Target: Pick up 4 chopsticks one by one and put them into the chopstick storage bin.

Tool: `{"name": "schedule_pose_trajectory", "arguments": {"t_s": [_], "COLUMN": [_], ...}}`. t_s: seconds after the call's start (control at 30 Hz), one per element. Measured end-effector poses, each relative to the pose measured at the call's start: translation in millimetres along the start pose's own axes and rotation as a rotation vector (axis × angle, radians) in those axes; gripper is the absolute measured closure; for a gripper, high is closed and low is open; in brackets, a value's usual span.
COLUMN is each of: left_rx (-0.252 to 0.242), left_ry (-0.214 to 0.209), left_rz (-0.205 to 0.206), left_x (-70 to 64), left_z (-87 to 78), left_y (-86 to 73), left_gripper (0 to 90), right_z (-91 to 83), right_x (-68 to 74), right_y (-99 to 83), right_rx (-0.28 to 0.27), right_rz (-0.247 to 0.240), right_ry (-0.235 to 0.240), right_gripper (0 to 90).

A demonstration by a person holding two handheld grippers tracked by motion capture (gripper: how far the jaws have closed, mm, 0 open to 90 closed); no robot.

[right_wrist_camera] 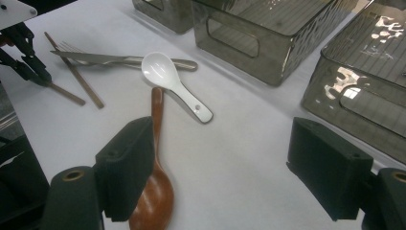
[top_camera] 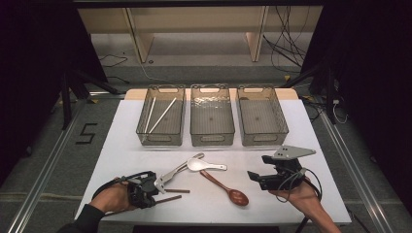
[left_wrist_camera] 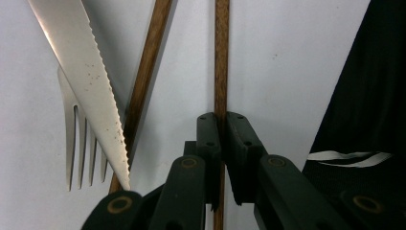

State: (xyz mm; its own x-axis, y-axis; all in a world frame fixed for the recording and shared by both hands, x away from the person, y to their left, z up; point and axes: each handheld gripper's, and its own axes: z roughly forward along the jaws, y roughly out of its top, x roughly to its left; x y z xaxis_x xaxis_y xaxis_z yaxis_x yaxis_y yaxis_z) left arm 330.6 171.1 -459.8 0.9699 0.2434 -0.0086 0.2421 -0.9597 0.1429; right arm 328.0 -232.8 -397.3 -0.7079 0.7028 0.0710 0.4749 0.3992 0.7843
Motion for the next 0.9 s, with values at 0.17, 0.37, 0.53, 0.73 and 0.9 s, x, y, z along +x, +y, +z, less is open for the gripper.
{"name": "schedule_pose_trajectory", "arguments": {"t_s": [0.17, 0.37, 0.53, 0.73, 0.9], "left_rx": [0.004, -0.038, -0.136, -0.221, -0.276], "left_ry": [0.002, 0.009, 0.043, 0.083, 0.102], "left_rz": [0.017, -0.012, -0.090, -0.182, -0.228], "left_x": [-0.7, -0.5, 2.1, 17.6, 34.2], "left_z": [-1.5, -11.4, -31.5, -51.8, -66.4], "left_y": [0.0, 1.3, 8.0, 16.2, 21.9], "left_gripper": [84.4, 84.5, 84.5, 84.4, 84.4], "right_z": [-0.4, -0.3, -0.1, 0.5, 0.2], "right_x": [-0.1, -0.3, -0.4, -0.6, -1.3], "right_y": [0.0, 0.0, 0.0, -0.3, -0.5], "right_rx": [-0.001, -0.002, -0.002, 0.000, -0.001], "right_rz": [0.000, -0.001, 0.002, 0.008, 0.008], "right_ry": [0.000, 0.000, 0.000, 0.000, -0.001], "right_gripper": [25.4, 25.4, 25.4, 25.4, 25.4]}}
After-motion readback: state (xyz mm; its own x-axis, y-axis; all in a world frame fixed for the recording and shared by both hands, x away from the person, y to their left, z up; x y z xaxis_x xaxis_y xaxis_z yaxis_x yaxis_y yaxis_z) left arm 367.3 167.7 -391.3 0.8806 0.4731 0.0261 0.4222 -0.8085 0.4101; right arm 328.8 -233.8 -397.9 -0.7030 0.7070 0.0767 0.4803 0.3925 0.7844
